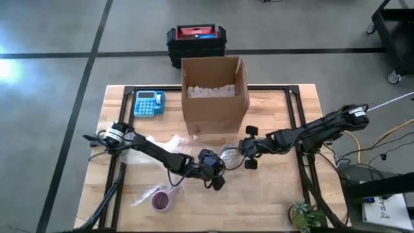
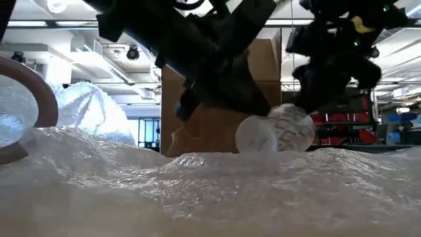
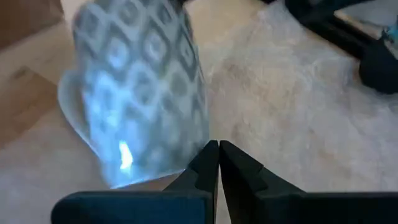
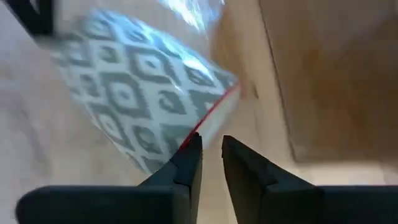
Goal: Wrap mug
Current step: Wrap the white mug with bubble wrap
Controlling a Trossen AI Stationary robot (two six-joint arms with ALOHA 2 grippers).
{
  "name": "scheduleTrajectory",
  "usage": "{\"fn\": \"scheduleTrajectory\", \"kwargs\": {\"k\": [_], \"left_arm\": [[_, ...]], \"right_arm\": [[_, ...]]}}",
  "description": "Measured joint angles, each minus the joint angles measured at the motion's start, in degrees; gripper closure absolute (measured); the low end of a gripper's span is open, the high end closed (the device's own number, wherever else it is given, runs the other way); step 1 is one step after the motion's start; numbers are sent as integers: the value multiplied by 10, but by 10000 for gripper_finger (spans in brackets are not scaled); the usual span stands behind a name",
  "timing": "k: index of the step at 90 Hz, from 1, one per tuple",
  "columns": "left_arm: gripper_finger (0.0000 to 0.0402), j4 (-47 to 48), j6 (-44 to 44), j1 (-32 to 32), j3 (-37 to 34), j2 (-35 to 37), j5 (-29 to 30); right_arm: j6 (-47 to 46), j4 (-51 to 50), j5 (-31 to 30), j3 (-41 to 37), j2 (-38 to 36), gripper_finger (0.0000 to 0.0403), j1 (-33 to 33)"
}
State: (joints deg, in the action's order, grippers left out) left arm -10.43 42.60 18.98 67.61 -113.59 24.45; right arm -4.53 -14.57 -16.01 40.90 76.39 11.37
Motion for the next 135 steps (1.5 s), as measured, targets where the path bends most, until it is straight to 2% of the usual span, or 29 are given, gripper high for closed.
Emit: {"fn": "scheduleTrajectory", "kwargs": {"k": [19, 35, 49, 64, 82, 107, 112, 120, 135], "left_arm": [[402, 1, 18, 1, 0, -16, -32], [402, 0, 19, 0, 0, -14, -41], [402, -1, 25, 1, 0, -14, -46], [402, -5, 36, 0, 0, -15, -106], [402, 1, 43, 11, 1, 5, -124], [402, 36, 44, 34, 2, 60, -130], [402, 38, 44, 34, 2, 60, -130], [402, 38, 44, 33, 2, 60, -129], [402, 38, 29, 17, 10, 64, -117]], "right_arm": [[17, 44, 56, 17, 5, 380, 10], [20, 42, 64, 19, 10, 384, 11], [22, 83, 121, 19, 18, 384, 19], [28, 119, 129, 18, 18, 384, 38], [41, 171, 130, 19, 24, 384, 51], [40, 167, 129, 20, 58, 384, 51], [44, 145, 129, 27, 63, 384, 52], [38, 52, 130, 60, 54, 384, 56], [-9, -179, 129, 150, 8, 384, 74]]}}
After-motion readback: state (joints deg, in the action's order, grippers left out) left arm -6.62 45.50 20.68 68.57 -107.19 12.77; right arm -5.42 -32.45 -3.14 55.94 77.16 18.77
